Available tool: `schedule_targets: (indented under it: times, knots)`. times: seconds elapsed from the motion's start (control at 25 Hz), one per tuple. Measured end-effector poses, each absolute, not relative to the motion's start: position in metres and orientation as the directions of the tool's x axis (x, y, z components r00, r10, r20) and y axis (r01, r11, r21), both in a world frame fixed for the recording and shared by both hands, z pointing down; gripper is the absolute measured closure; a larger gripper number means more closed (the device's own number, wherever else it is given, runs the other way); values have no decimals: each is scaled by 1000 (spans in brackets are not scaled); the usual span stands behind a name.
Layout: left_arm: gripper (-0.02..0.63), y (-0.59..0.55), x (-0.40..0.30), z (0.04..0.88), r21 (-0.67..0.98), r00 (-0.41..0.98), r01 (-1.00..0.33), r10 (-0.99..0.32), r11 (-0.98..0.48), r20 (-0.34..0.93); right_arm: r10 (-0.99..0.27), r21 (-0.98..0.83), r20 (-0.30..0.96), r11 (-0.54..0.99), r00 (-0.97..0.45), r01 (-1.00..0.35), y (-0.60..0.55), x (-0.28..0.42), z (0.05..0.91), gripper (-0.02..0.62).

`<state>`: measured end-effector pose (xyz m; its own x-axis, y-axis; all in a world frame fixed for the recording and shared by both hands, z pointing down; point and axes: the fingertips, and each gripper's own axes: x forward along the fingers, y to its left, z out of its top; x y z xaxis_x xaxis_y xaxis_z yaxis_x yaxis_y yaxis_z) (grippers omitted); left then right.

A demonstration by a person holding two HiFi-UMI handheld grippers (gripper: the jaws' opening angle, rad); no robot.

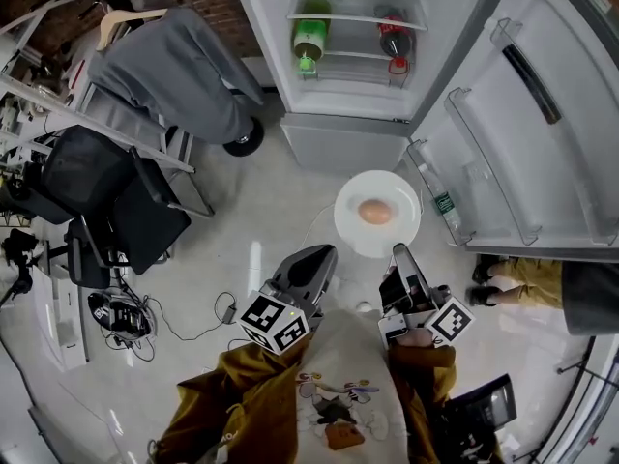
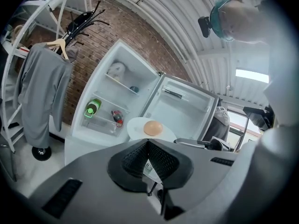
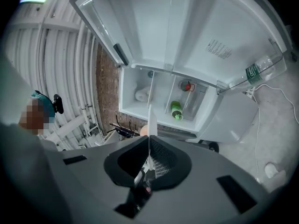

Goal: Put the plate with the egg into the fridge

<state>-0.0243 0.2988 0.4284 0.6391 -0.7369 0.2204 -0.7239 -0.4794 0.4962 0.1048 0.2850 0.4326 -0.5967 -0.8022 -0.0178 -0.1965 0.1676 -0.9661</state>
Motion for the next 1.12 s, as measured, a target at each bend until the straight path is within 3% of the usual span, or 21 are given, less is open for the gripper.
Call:
schedule_targets:
  times: [0.48, 1.12]
  knots:
    - [598, 236, -76, 434, 499, 688, -680, -702, -537, 182, -845, -969, -23, 150, -534, -195, 229, 54, 440, 580]
    - [598, 137, -77, 443, 483, 684, -694, -699, -534, 211, -851, -981, -37, 131, -525, -142, 129, 56, 450, 580]
